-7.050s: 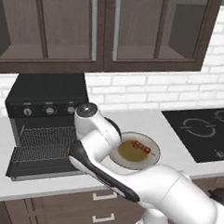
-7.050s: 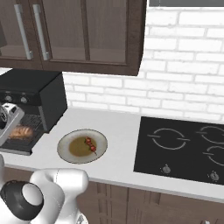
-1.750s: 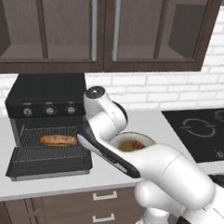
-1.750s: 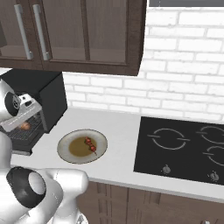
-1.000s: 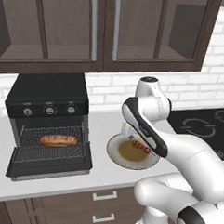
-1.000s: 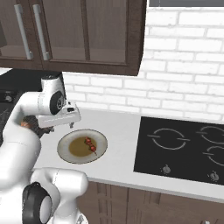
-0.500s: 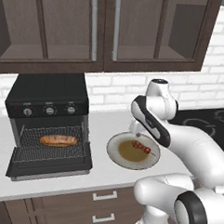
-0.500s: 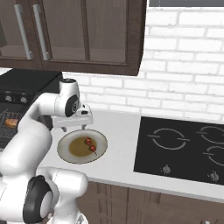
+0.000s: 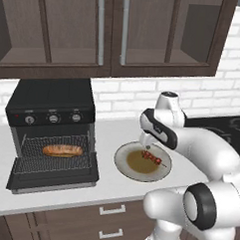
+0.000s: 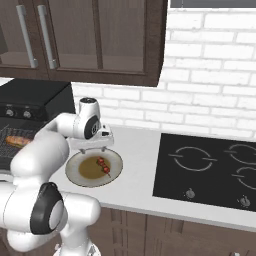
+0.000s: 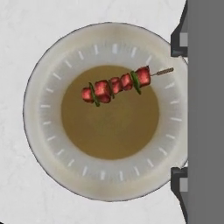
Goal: Pick up the kebab skewer and baguette bread, and place them inside the toaster oven. Close the toaster oven door and start by setting the timer.
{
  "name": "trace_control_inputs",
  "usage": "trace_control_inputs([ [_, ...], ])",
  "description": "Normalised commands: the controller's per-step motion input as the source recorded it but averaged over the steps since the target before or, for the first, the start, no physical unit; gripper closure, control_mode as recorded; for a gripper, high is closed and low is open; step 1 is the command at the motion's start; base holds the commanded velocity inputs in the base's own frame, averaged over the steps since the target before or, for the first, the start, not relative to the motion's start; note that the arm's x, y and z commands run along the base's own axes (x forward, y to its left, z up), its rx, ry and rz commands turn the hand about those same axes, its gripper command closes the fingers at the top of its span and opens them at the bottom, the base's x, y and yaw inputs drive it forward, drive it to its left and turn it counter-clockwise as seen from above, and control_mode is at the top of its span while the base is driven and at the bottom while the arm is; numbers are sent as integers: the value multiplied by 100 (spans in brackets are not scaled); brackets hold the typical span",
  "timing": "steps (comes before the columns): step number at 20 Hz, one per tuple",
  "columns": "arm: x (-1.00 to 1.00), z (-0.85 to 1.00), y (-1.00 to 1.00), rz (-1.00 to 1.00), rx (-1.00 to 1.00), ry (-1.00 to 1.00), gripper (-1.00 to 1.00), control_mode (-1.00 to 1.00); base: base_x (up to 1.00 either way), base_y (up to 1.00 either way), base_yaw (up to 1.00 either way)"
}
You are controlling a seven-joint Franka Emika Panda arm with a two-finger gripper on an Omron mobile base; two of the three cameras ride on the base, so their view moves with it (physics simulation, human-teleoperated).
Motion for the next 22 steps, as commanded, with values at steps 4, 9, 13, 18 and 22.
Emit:
trace_control_inputs([
  [4,41,-34,-12,0,0,0,-100,-100,0,0,0],
  [9,30,-58,-2,0,0,0,-100,-100,0,0,0],
  [13,14,-53,0,0,0,0,-100,-100,0,0,0],
  [18,8,-45,-6,0,0,0,-100,-100,0,0,0],
  [22,4,-36,-12,0,0,0,-100,-100,0,0,0],
])
